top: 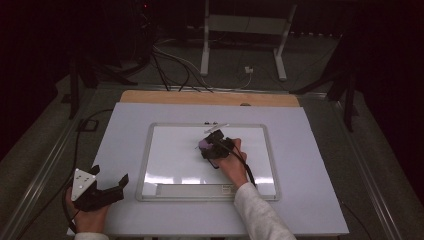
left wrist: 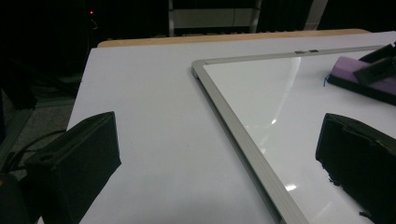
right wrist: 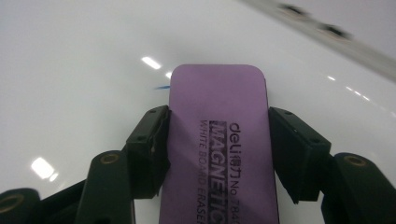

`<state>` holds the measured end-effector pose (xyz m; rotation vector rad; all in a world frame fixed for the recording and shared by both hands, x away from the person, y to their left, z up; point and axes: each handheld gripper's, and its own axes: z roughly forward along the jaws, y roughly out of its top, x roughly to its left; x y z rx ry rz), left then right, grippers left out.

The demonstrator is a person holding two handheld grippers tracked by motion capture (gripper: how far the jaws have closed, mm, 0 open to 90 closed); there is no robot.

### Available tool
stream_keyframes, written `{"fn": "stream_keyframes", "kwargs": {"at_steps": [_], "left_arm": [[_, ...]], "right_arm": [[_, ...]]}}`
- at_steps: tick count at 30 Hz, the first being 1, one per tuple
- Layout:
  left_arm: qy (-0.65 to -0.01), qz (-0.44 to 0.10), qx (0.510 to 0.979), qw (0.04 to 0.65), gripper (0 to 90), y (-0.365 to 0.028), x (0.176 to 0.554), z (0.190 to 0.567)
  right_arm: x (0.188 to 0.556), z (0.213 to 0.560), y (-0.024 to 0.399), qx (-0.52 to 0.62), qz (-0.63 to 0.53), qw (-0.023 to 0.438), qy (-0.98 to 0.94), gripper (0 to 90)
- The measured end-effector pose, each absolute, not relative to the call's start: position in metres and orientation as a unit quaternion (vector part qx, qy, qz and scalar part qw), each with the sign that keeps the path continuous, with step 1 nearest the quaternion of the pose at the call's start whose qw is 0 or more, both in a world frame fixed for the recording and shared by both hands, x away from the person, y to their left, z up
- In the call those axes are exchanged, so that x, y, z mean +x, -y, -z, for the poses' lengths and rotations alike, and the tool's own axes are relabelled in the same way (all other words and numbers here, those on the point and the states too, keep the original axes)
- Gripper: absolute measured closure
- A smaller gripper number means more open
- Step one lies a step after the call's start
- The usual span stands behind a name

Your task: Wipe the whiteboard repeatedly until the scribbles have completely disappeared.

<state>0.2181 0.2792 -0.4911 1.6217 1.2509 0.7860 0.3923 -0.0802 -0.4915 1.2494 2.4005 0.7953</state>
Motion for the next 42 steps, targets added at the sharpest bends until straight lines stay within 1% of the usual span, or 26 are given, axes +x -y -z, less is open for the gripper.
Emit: {"fn": "stream_keyframes", "kwargs": {"at_steps": [2, 5, 6, 13, 16, 23, 25, 26, 27, 34, 37, 42], "left_arm": [[-0.507, -0.318, 0.658, 0.457, 0.6, -0.279, 0.218, 0.491], [-0.507, -0.317, 0.66, 0.455, 0.6, -0.279, 0.219, 0.491], [-0.506, -0.317, 0.66, 0.455, 0.6, -0.278, 0.219, 0.492], [-0.507, -0.317, 0.659, 0.455, 0.6, -0.278, 0.218, 0.491], [-0.508, -0.318, 0.657, 0.457, 0.6, -0.279, 0.218, 0.491], [-0.508, -0.317, 0.657, 0.457, 0.6, -0.28, 0.218, 0.491], [-0.508, -0.317, 0.658, 0.457, 0.6, -0.279, 0.219, 0.491], [-0.508, -0.316, 0.659, 0.456, 0.6, -0.279, 0.219, 0.491], [-0.507, -0.316, 0.659, 0.456, 0.6, -0.279, 0.219, 0.492], [-0.509, -0.316, 0.658, 0.456, 0.6, -0.28, 0.218, 0.492], [-0.508, -0.317, 0.657, 0.458, 0.6, -0.28, 0.218, 0.491], [-0.51, -0.316, 0.656, 0.459, 0.6, -0.28, 0.218, 0.492]], "right_arm": [[0.399, 0.492, 0.089, 0.461, -0.275, 0.172, -0.826, 41.3], [0.404, 0.493, 0.096, 0.481, -0.281, 0.164, -0.814, 41.2], [0.402, 0.493, 0.094, 0.477, -0.28, 0.169, -0.816, 41.3], [0.384, 0.492, 0.062, 0.394, -0.298, 0.121, -0.861, 41.2], [0.385, 0.492, 0.059, 0.39, -0.296, 0.122, -0.863, 41.2], [0.41, 0.492, 0.09, 0.48, -0.273, 0.169, -0.816, 41.2], [0.413, 0.492, 0.092, 0.495, -0.274, 0.163, -0.808, 41.2], [0.413, 0.492, 0.089, 0.49, -0.27, 0.168, -0.812, 41.2], [0.411, 0.491, 0.085, 0.48, -0.269, 0.166, -0.818, 41.2], [0.393, 0.49, 0.047, 0.376, -0.291, 0.108, -0.873, 41.2], [0.395, 0.49, 0.045, 0.372, -0.287, 0.107, -0.876, 41.2], [0.407, 0.491, 0.058, 0.424, -0.278, 0.137, -0.851, 41.2]]}}
